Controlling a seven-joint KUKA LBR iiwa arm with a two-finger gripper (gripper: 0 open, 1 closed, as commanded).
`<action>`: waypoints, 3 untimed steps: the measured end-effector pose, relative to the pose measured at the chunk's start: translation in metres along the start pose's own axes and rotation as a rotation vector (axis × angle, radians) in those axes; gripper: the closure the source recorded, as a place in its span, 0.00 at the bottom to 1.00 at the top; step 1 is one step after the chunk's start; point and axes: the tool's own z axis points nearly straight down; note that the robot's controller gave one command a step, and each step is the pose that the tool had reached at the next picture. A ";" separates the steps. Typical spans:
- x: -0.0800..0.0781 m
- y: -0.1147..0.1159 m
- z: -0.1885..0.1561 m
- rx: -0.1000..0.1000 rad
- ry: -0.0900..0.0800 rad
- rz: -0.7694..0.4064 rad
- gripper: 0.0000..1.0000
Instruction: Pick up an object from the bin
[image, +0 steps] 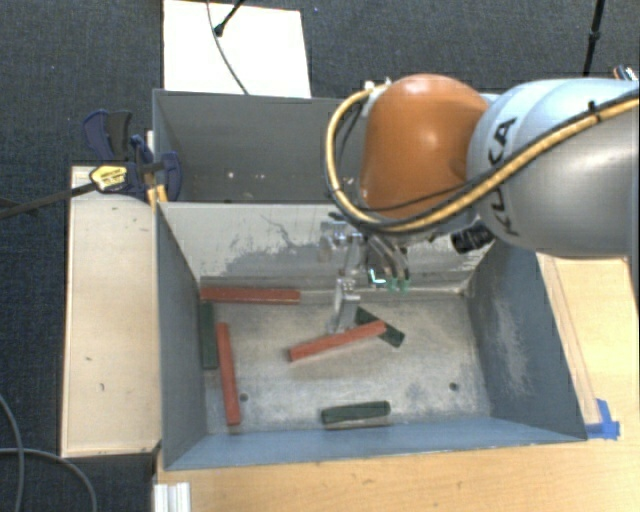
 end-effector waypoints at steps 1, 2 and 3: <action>0.047 -0.077 0.129 0.001 0.004 -0.108 0.00; 0.031 -0.044 0.154 -0.001 -0.009 -0.129 0.00; 0.031 -0.046 0.152 -0.001 -0.009 -0.123 1.00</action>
Offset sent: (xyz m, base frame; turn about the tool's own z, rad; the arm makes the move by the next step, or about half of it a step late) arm -0.0450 -0.0739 -0.1245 -0.1112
